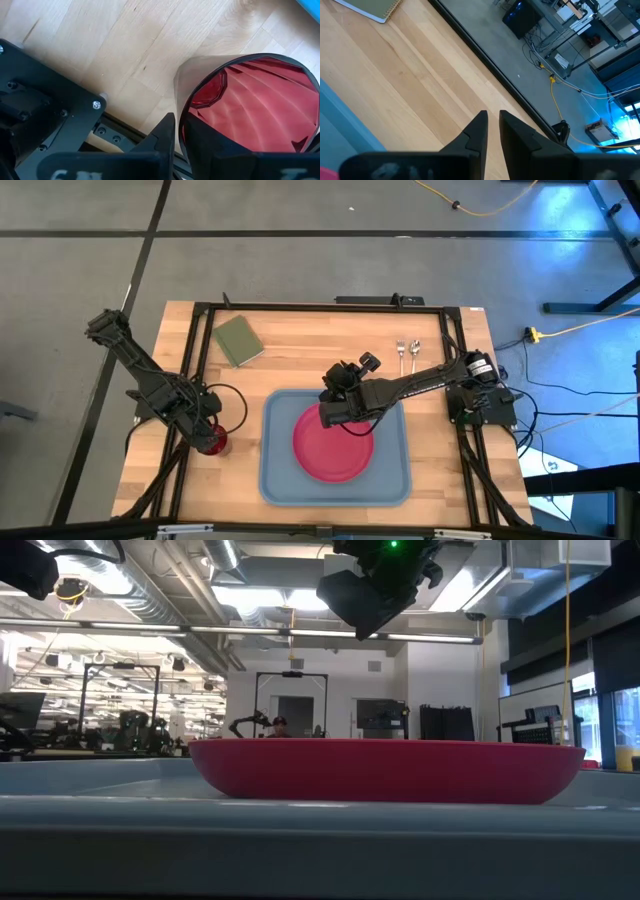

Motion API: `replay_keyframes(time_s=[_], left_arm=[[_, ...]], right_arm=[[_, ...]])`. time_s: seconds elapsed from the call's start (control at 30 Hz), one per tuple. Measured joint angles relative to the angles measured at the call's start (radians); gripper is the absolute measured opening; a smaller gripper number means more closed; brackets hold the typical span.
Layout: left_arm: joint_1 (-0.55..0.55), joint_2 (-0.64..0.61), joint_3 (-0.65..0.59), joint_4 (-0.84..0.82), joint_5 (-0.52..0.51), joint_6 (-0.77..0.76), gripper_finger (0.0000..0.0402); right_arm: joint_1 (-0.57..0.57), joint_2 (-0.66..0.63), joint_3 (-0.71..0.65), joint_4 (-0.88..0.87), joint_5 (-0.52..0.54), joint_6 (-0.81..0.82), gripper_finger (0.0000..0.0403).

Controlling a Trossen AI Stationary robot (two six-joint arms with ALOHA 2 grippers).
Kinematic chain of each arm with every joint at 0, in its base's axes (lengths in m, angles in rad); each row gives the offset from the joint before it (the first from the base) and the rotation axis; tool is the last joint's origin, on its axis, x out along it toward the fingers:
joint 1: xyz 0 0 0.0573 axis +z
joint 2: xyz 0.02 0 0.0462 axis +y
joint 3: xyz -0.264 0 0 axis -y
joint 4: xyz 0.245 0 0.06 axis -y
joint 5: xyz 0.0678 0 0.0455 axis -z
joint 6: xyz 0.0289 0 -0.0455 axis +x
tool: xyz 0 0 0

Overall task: Pick and place plate/cup/fork/spoon on tray
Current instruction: Put the red cup on the blue serving tray to the top left of the pink plate

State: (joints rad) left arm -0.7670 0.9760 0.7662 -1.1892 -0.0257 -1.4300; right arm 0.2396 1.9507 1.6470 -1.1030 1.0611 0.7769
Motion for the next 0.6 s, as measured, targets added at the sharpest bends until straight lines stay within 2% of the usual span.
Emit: replay_keyframes(time_s=[0.4,0.6], left_arm=[[0.0,-0.001,0.0,0.0,0.014,0.001,0.0033],[0.0,-0.003,0.0,0.001,-0.06,0.022,0.0033]], right_arm=[[0.0,0.0,0.0,0.0,0.0,0.0,0.0054],[0.0,0.0,0.0,0.0,0.0,0.0,0.0054]])
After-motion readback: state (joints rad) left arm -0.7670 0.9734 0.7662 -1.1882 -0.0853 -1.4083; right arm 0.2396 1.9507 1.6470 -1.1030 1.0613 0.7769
